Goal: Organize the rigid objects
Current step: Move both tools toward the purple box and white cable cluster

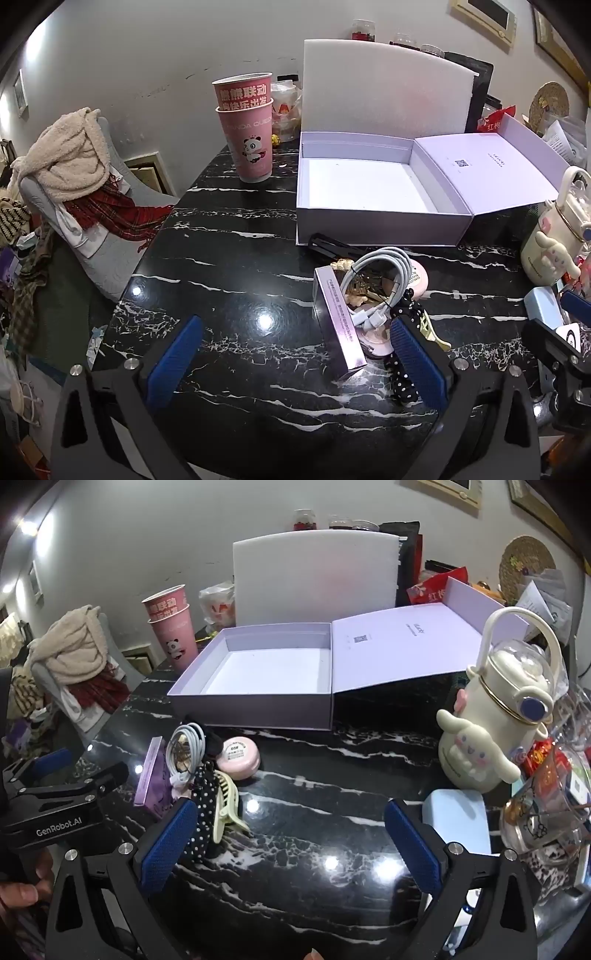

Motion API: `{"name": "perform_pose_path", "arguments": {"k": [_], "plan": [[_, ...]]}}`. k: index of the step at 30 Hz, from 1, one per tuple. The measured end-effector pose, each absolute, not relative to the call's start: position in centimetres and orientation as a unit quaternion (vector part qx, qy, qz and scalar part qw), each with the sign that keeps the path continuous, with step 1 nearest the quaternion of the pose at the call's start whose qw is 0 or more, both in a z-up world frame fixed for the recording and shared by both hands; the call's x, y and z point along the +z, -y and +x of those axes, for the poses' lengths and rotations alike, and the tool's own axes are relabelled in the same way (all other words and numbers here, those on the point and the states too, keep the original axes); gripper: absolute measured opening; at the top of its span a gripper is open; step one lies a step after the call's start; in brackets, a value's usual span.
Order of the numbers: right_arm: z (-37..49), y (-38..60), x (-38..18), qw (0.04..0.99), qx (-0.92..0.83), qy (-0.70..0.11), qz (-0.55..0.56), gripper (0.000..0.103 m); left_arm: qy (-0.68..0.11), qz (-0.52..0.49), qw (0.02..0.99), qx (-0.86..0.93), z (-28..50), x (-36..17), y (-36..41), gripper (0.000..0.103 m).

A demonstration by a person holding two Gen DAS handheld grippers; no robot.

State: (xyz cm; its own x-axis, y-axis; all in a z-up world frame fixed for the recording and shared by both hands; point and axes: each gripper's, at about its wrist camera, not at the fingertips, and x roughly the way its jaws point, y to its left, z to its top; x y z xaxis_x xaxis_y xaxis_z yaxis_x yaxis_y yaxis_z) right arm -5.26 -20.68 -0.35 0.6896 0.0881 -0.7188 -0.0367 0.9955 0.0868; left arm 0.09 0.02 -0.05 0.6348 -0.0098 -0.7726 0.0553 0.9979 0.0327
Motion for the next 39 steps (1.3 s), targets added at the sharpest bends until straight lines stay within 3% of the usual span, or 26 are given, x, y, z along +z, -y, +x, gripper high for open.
{"name": "perform_pose_path", "arguments": {"k": [39], "plan": [[-5.0, 20.2, 0.0, 0.922, 0.041, -0.384, 0.029, 0.103, -0.427, 0.021, 0.904, -0.025, 0.5, 0.2, -0.1, 0.103]]}}
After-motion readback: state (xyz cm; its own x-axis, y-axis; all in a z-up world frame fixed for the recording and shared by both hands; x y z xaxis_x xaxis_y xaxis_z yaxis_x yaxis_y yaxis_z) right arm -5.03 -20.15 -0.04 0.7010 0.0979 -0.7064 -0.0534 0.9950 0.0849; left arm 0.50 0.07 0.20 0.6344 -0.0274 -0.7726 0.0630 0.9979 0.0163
